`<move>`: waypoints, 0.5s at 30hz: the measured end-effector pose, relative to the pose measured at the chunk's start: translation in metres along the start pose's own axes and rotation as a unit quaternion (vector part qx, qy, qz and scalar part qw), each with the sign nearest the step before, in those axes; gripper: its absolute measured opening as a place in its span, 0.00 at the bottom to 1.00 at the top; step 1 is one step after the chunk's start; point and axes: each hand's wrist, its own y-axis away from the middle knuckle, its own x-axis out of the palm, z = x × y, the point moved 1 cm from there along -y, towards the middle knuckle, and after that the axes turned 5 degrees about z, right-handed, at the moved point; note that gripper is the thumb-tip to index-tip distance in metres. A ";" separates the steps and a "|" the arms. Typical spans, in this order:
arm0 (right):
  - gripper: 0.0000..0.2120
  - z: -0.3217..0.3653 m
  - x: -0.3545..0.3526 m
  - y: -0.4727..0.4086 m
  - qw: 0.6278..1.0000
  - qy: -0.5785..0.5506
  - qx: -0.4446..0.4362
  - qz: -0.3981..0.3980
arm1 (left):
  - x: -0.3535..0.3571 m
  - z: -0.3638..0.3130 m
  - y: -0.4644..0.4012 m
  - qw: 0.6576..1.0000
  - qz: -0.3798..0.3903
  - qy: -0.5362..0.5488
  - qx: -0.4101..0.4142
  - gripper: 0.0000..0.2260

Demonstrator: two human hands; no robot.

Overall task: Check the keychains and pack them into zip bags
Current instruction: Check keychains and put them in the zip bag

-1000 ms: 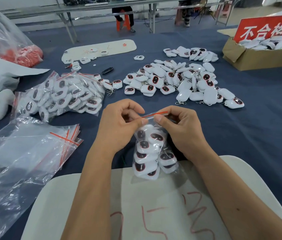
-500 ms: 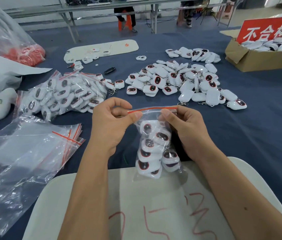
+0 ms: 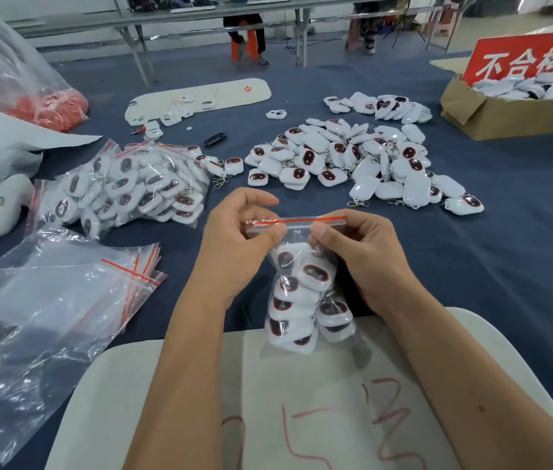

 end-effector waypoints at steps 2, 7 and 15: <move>0.04 -0.001 0.001 0.000 1.000 0.017 -0.005 0.004 | 0.005 -0.001 0.002 1.000 0.013 -0.019 0.003 0.13; 0.04 0.000 0.000 0.000 0.998 0.055 -0.017 -0.013 | 0.012 -0.003 0.001 0.999 -0.028 -0.026 0.022 0.13; 0.03 -0.001 0.001 0.001 0.998 0.068 -0.006 0.005 | 0.017 -0.003 0.001 0.998 -0.029 -0.048 0.010 0.12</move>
